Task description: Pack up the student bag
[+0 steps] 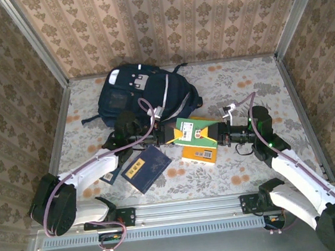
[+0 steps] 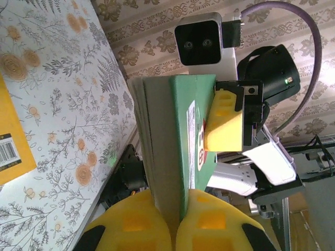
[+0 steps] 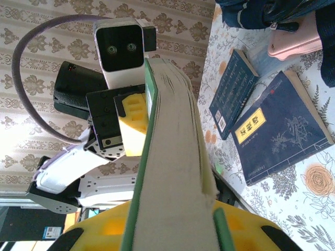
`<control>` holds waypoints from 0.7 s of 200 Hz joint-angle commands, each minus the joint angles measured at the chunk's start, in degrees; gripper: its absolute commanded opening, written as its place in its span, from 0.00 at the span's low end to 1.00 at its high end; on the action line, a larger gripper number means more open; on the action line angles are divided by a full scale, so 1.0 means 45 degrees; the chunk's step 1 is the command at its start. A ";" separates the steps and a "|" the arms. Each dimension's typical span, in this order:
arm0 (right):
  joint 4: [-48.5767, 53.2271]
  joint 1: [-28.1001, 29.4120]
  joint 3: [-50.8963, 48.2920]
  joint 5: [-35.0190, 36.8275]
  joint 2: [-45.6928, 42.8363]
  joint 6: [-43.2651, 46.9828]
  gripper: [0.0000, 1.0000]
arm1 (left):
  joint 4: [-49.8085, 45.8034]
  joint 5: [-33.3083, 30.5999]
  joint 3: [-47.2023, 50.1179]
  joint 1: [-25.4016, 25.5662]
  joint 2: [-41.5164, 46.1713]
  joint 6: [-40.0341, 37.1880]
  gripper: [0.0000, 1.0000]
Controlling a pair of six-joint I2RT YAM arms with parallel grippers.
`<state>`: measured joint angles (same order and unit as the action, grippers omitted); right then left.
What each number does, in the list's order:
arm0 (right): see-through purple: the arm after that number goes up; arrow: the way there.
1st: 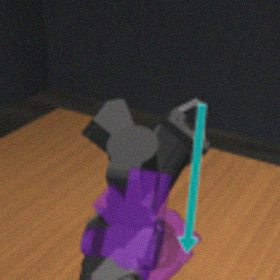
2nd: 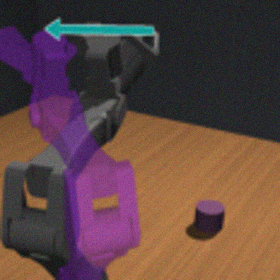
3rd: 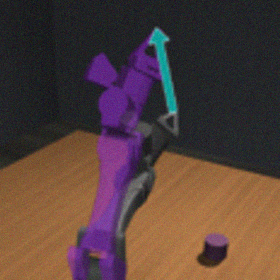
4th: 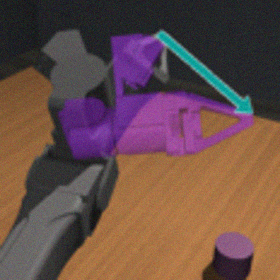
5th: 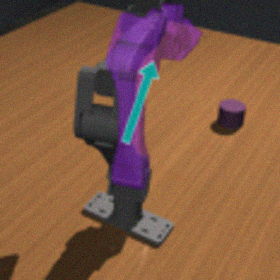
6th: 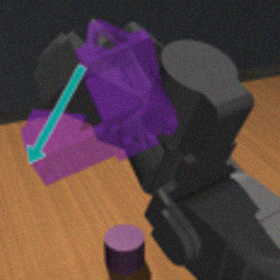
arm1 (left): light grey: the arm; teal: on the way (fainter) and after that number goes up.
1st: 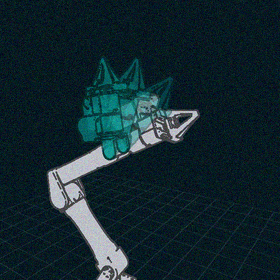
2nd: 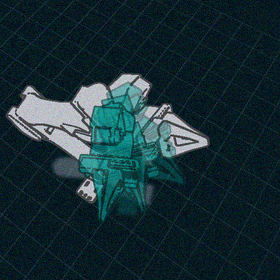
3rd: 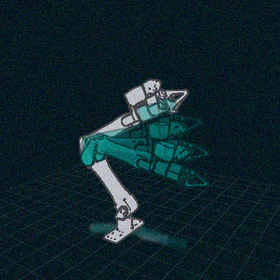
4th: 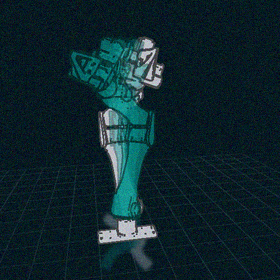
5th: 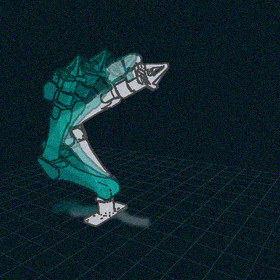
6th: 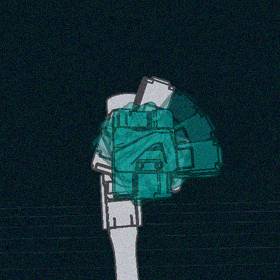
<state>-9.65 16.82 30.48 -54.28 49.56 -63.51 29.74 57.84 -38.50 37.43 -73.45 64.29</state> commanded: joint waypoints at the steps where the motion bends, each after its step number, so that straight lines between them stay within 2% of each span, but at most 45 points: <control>1: -0.1161 0.0174 -0.0078 0.0004 0.0149 -0.0586 0.26 | 0.0833 0.0212 0.0022 0.0178 -0.0113 -0.0245 0.00; 44: -0.2256 0.0652 -0.0140 0.0363 0.0538 -0.1186 0.29 | 0.0673 0.0105 0.0021 0.0178 -0.0154 -0.0365 0.00; 51: -0.2260 0.0691 -0.0134 0.0378 0.0572 -0.1130 0.23 | 0.0607 0.0071 0.0021 0.0159 -0.0141 -0.0391 0.00; 68: -0.0816 0.0623 0.0083 0.0859 0.0275 -0.0179 0.01 | -0.0086 0.0003 -0.0136 0.0020 -0.0108 -0.0752 0.02; 83: 0.0838 0.0387 0.0342 0.1364 -0.0186 0.0852 0.00 | -0.2030 -0.0270 -0.0510 -0.0482 0.0107 -0.1681 0.16; 95: 0.2186 0.0078 0.0531 0.1811 -0.0565 0.1643 0.00 | -0.4897 -0.0813 -0.1225 -0.1137 0.0256 -0.3121 0.31; 109: 0.3989 -0.0236 0.0769 0.2690 -0.0972 0.2632 0.00 | -0.7425 -0.1579 -0.2197 -0.1967 0.0129 -0.4640 0.40; 119: 0.4952 -0.0380 0.0869 0.3370 -0.1142 0.3155 0.00 | -0.9177 -0.2200 -0.3257 -0.2393 -0.0355 -0.5755 0.50; 140: 0.6479 -0.0442 0.1066 0.4691 -0.1143 0.4106 0.00 | -1.2537 -0.4200 -0.6064 -0.2849 -0.2064 -0.7959 0.54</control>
<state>7.44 15.18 32.51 -41.78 45.23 -53.45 -3.92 49.93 -53.58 26.37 -76.23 44.82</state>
